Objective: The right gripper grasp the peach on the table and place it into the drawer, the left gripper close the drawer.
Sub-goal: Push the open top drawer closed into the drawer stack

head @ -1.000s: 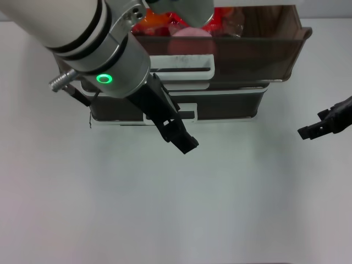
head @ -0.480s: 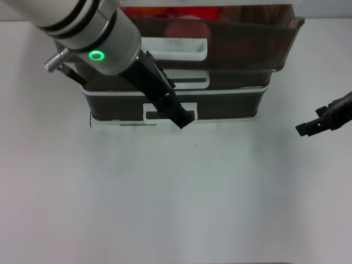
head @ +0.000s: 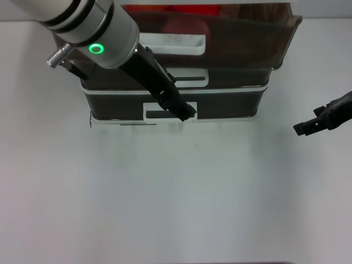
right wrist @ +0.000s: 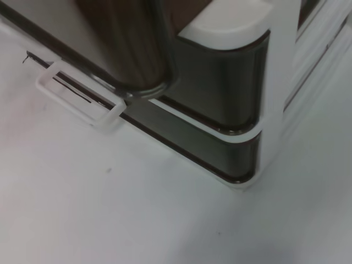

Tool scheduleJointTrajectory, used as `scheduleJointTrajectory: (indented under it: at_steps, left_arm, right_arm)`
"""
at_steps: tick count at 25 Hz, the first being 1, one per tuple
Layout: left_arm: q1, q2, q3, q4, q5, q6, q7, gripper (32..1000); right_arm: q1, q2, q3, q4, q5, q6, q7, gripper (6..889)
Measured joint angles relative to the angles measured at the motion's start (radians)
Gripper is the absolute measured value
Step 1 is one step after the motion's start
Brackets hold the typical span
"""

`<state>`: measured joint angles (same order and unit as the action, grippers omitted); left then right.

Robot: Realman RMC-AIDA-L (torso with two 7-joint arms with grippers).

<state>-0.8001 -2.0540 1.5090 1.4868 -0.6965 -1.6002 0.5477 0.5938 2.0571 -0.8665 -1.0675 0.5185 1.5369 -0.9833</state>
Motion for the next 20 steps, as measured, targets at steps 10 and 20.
scheduleJointTrajectory:
  at_steps: [10,20]
  left_arm:
    - [0.022,-0.0004,0.003,0.005,-0.098,-0.013,-0.001,816]
    - [0.024,0.0029,0.002,0.015,-0.129,-0.025,-0.001,817]
  right_arm:
    - [-0.002,0.000,0.002,0.000,0.000,-0.004,0.000,767]
    - [-0.002,0.001,0.003,0.000,0.000,-0.003,0.000,767]
